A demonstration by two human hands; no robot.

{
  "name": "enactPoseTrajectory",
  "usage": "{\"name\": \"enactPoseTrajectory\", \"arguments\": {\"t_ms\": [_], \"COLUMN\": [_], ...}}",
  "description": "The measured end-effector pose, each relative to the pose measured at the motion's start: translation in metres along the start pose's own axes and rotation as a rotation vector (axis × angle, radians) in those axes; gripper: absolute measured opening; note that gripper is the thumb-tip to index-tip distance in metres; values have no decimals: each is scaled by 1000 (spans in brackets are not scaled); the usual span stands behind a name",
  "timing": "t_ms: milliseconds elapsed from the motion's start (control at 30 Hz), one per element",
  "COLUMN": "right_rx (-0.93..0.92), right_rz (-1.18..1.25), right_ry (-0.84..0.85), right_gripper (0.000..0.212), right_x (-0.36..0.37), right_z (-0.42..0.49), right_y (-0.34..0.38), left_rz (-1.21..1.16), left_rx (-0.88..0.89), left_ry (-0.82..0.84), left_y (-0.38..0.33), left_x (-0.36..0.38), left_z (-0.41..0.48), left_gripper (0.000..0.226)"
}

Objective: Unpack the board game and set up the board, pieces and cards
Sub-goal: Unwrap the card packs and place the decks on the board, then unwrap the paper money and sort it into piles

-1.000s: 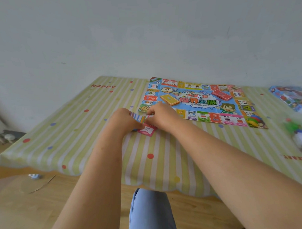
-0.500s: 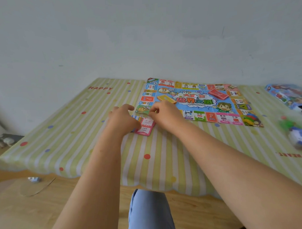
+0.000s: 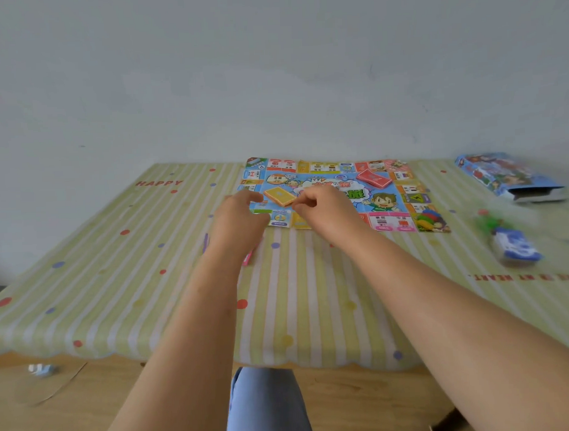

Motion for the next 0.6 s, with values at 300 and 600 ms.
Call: {"name": "enactPoseTrajectory", "arguments": {"t_ms": [300, 600], "right_rx": [69, 185], "right_rz": [28, 1], "right_ry": [-102, -293], "right_gripper": [17, 16], "right_x": [-55, -135], "right_z": [-27, -79], "right_y": [-46, -118], "left_rz": [39, -18], "left_rx": [139, 248], "left_ry": [73, 212], "left_y": [-61, -125], "left_x": [67, 143], "left_z": [-10, -31], "left_gripper": [42, 43]}}
Point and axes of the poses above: each hand's wrist, its own z-axis towards the middle knuckle, its own x-axis out of the palm, y = z × x, the point moved 10 cm from there along z, towards the middle knuckle, and after that the axes turned 4 degrees about y, right-handed, at the moved point
